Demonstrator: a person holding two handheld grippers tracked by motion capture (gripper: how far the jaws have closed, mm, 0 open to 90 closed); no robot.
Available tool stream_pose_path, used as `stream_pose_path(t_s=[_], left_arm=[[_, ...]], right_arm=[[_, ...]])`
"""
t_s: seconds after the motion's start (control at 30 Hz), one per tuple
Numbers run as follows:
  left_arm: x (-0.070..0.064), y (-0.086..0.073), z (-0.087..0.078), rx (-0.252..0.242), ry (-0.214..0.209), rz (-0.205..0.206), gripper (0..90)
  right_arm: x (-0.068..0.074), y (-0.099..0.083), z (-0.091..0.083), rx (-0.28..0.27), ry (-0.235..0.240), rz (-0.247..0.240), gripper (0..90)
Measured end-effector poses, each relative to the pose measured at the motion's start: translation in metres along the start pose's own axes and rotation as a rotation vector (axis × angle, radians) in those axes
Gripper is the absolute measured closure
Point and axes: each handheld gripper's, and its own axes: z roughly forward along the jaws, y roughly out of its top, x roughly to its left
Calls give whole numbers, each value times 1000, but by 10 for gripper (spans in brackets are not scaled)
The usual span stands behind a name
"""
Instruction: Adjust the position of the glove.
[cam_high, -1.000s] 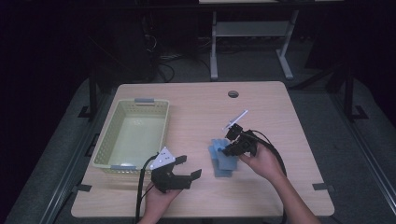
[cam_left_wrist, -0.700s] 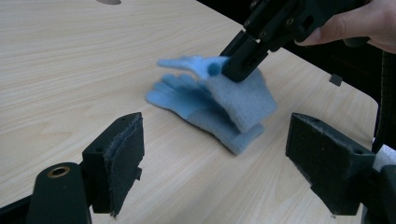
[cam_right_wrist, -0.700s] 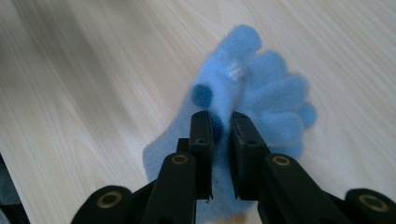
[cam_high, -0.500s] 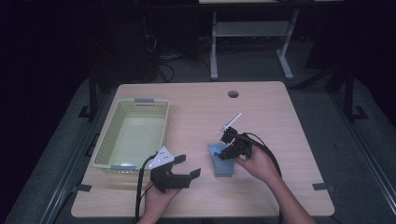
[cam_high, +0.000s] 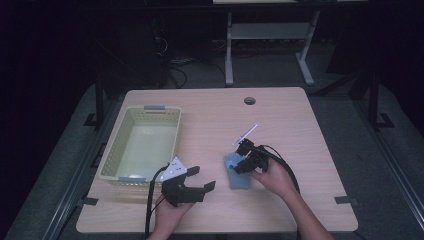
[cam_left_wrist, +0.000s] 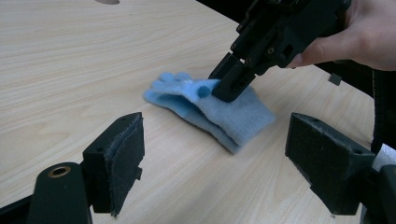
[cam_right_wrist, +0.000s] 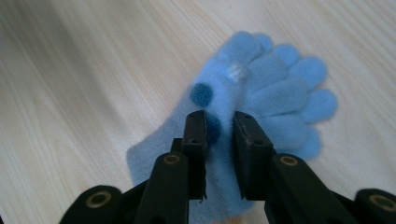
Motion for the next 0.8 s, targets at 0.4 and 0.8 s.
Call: stream_pose_path(t_s=[0.4,0.8], left_arm=[[2,-2,2,10,-8,-20,194],[1,-3,5,23,-17,-24,197]], right_arm=[[-1,-3,-4,-50,-32,22,679],[2,-2,17,-12,-35,21,793]])
